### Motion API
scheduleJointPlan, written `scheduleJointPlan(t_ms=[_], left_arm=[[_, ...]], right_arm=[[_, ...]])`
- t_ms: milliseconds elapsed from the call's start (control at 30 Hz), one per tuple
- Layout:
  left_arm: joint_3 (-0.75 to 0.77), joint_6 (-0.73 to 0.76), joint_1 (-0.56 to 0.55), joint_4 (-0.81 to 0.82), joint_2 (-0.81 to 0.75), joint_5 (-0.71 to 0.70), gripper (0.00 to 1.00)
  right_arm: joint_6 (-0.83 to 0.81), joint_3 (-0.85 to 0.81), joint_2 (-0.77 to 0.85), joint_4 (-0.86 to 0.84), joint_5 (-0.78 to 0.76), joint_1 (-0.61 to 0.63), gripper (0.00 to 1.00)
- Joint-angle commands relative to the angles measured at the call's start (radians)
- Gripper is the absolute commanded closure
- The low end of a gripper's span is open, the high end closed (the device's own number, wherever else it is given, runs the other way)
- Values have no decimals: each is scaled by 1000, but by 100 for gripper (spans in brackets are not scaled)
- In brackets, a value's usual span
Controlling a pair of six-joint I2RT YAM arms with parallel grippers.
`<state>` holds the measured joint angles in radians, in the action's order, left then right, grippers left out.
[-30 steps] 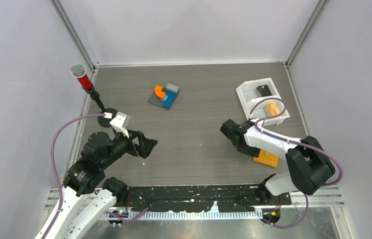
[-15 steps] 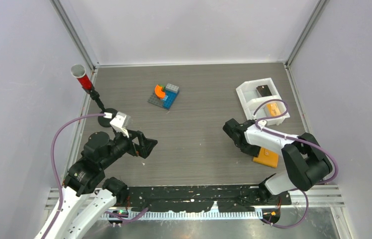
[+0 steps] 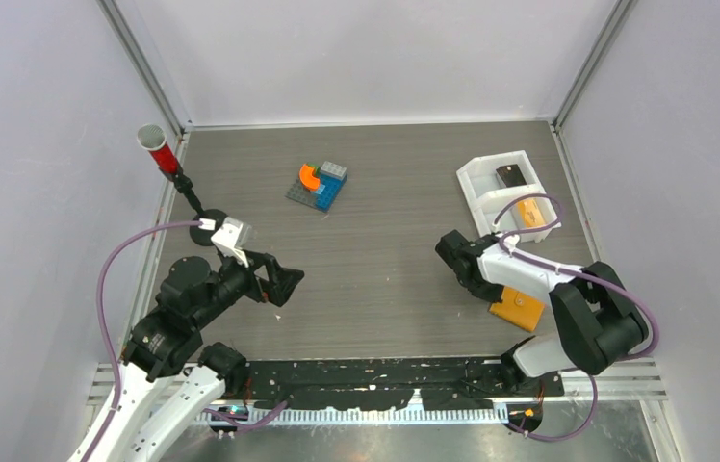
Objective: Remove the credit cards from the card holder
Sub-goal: Move the card holder to the center of the board.
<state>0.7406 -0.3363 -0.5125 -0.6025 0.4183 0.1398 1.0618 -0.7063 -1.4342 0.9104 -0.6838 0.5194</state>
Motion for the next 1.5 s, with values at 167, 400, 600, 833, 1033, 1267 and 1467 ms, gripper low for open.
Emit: scheduleJointPlan(t_ms=[167,400,600,833,1033,1267,1467], left_arm=[[-4,5,-3,40,2,-30,1],[4,11,-3,21,17,-59,1],[19,12,-3,-21,3,-189,2],[17,16,-3,-35,-29,-276,1],[30,0,-3,-51,-12,-283,1],[74,-44,-3,-159,58,-201,1],[43,-86,-3,-156,113,-91,1]], right_arm=[[-122,45,153,-136,63,38,95],[-259,33,228,-301,191,199,95],[-419,-67,110,-450,301,402,95],[-636,-105,-22,-638,474,576,95],[-765,-103,-63,-676,512,669,94],[-694,-24,75,-656,468,682,51],[-457,-13,154,-564,385,674,41]])
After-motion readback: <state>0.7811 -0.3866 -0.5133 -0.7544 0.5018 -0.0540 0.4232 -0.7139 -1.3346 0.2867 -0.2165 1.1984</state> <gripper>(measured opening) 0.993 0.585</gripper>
